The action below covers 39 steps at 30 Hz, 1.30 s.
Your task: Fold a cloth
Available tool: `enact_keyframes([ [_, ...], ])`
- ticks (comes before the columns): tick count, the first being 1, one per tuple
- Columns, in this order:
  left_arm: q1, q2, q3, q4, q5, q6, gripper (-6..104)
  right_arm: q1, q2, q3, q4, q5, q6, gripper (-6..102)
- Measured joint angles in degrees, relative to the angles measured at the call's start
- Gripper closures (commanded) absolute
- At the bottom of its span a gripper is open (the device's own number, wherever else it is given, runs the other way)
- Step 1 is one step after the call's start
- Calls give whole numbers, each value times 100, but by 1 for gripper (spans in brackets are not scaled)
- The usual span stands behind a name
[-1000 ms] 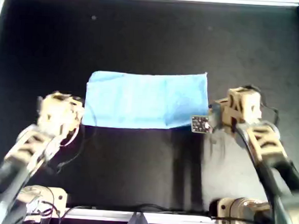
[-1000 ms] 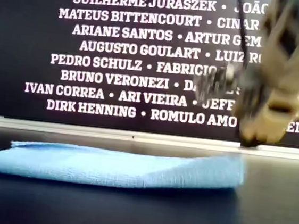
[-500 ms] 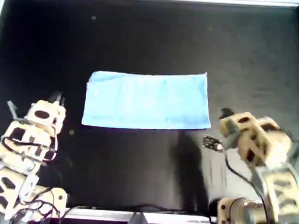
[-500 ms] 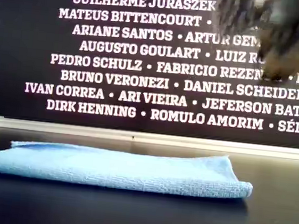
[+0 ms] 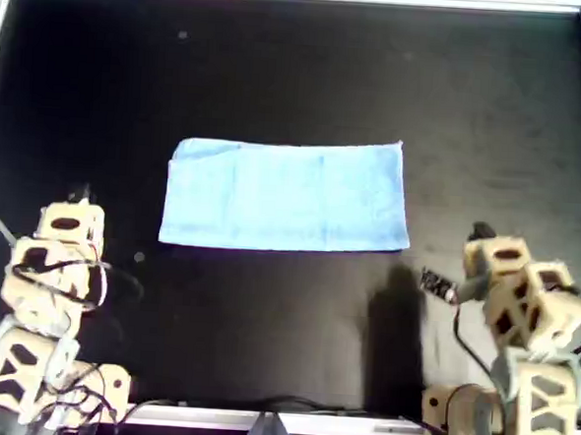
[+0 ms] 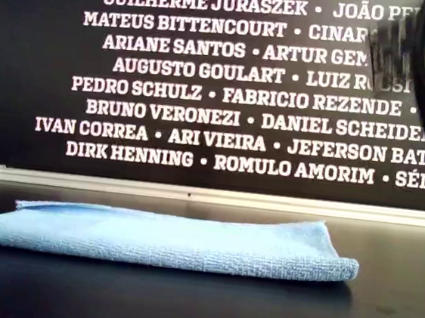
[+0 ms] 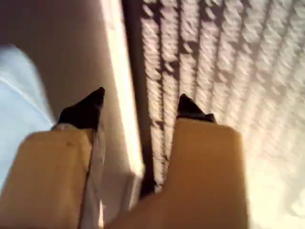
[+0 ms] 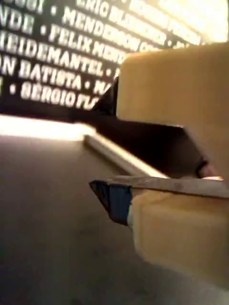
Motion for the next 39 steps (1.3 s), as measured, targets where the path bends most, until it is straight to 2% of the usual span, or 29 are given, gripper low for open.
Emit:
enact_keyframes([
  [5, 62, 0, 492, 18, 0, -9, 45, 0, 325, 905, -35, -18, 18, 44],
  [8, 70, -9, 492, 149, 0, -9, 45, -35, 325, 984, -88, 9, -35, 45],
  [14, 70, -9, 492, 1222, 0, -9, 45, -35, 325, 993, -88, 0, -35, 43],
  [16, 70, -9, 492, 1477, 0, -9, 45, -35, 325, 993, -88, -35, 18, 43],
  [18, 70, -9, 492, 1652, 0, -9, 45, -35, 325, 993, -88, -44, -9, 43],
  [22, 70, -9, 492, 1731, 0, -35, 45, -26, 325, 993, -88, -53, -18, 43],
  [34, 70, -18, 492, 1731, 0, -35, 43, 44, -923, 791, -97, -53, -352, 43],
  [39, 70, -18, 492, 1731, 0, -35, 43, 35, -1863, 448, -105, -176, -316, 31],
])
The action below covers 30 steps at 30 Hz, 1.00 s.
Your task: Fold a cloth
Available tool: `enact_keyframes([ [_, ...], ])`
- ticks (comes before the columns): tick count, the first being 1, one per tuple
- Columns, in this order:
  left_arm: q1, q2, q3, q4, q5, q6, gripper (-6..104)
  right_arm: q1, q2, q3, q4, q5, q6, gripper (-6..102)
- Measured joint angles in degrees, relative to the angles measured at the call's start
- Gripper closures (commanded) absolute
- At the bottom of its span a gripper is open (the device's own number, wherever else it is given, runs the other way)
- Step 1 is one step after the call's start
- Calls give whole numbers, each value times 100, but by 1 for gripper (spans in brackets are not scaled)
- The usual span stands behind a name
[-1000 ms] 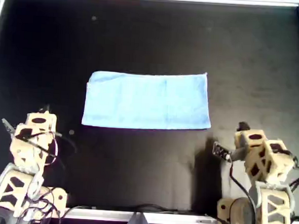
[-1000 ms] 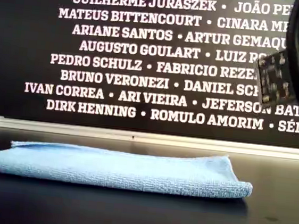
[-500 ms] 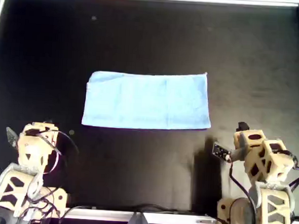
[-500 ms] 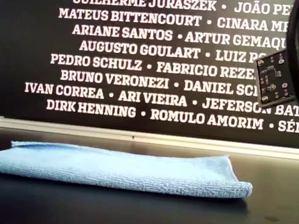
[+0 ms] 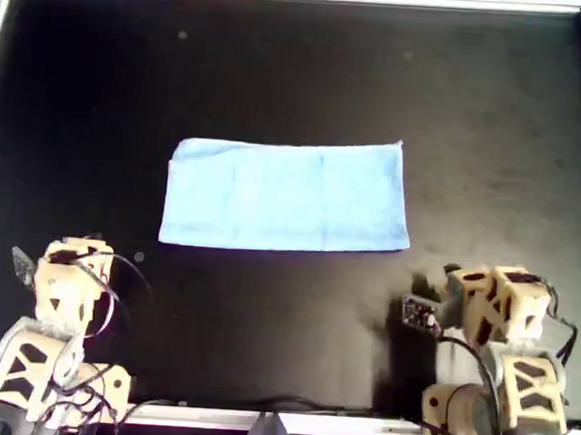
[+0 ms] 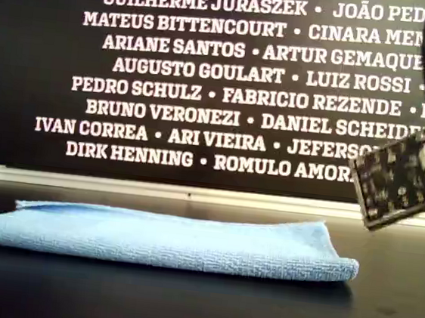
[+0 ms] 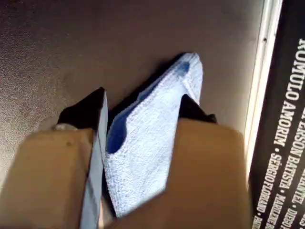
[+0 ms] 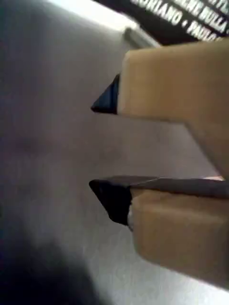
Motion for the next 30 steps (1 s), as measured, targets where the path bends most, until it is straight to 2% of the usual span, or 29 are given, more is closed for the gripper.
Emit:
enact_keyframes([
  [4, 0, 0, 0, 0, 0, 0, 43, 0, -501, -466, -9, -659, 18, 22],
  [7, 0, 0, 0, 0, 0, 0, 43, 9, -747, -545, -35, -1266, 53, 21],
  [10, 0, 0, 0, 0, 0, 0, 43, 53, -800, -545, -308, -1538, 18, 20],
  [11, 0, 0, 0, 0, 0, 0, 43, 35, -809, -554, -360, -1582, 70, 20],
  [17, 0, 0, 0, 0, 0, 0, 43, 44, -1556, -703, -519, -1608, 53, 20],
  [21, 0, 0, 0, 0, 0, 0, 43, 53, -2786, -1336, -527, -1494, 53, 20],
  [30, 0, 0, 0, 0, 0, 0, 43, 53, -5273, -2944, -536, -1485, 62, 19],
])
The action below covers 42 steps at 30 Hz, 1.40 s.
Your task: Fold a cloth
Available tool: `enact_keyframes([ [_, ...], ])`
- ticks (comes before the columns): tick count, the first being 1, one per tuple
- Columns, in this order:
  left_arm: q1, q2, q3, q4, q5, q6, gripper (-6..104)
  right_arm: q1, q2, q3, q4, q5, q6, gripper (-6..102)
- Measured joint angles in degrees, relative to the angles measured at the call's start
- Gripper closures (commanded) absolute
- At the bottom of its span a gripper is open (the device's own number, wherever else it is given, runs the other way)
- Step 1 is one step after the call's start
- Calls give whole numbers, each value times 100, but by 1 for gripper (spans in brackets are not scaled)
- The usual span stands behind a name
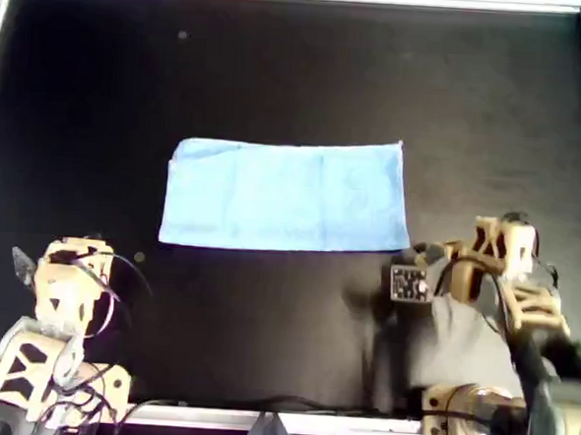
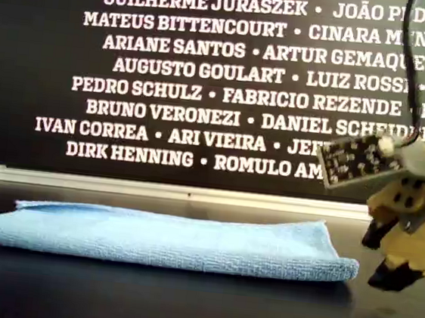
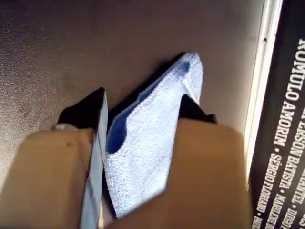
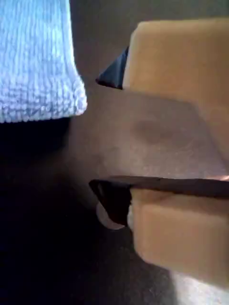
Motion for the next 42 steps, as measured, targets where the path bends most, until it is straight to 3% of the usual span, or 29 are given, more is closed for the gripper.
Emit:
enact_keyframes([
  [11, 0, 0, 0, 0, 0, 0, 43, 0, -984, -817, 0, 0, 9, 20],
  [15, 0, 0, 0, 0, 0, 0, 43, 316, -993, -888, 0, 9, 9, 20],
  [18, 0, 0, 0, 0, 0, 0, 43, 571, -1002, -896, 0, 211, 79, 20],
  [20, 0, 0, 0, 0, 0, 0, 43, 633, -1002, -905, 0, 404, 272, 20],
  [24, 0, 0, 0, 0, 0, 0, 43, 844, -1151, -1081, -26, 650, 422, 20],
  [34, 0, 0, 9, 0, 0, 0, 43, 896, -1415, -1406, -70, 703, 413, 21],
  [37, 0, 0, 9, 0, 0, 0, 43, 905, -1415, -1406, -70, 712, 413, 26],
  [42, 0, 0, 9, 0, 0, 0, 43, 905, -1415, -1406, -70, 703, 413, 48],
])
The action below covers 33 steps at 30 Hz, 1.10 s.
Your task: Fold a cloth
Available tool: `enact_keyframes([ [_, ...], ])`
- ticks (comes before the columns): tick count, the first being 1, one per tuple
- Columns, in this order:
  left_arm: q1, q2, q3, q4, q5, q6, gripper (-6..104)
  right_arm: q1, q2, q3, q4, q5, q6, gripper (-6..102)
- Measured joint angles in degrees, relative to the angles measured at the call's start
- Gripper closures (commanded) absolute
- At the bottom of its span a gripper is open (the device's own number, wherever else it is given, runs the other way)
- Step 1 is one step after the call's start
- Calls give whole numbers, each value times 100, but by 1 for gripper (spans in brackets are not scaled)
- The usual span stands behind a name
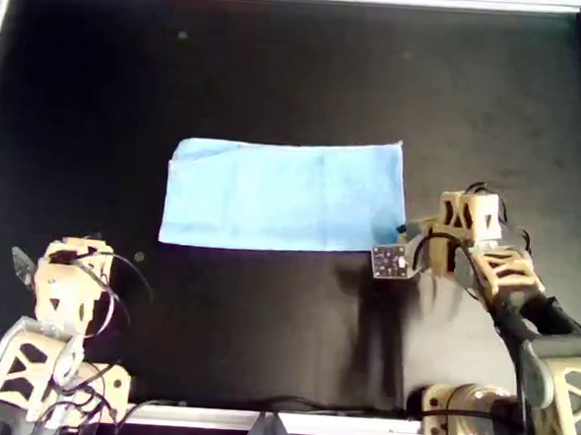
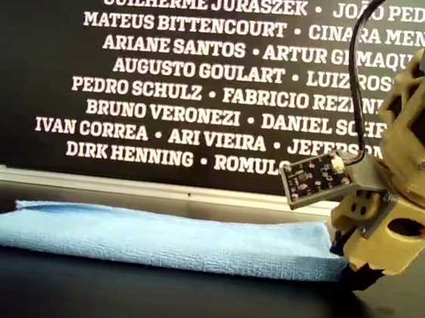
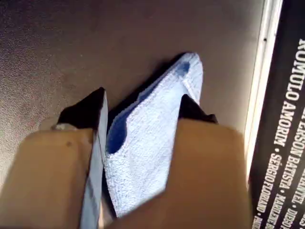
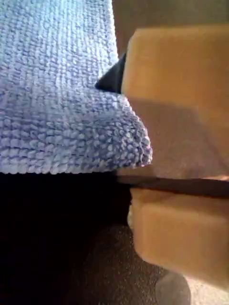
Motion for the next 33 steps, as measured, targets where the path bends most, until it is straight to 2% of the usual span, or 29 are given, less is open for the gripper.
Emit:
enact_keyframes([
  [9, 0, 0, 0, 0, 0, 18, 43, -26, 0, 0, 0, -35, 0, 92],
  [11, 0, 0, 0, 0, 0, 18, 43, -26, 0, 0, 0, -35, 0, 99],
  [13, 0, 0, 0, 0, 0, 18, 43, -26, 0, 0, 0, -35, -44, 98],
  [33, 0, 0, 0, 0, 0, 35, 43, -26, 176, -229, -9, 9, -9, 96],
])
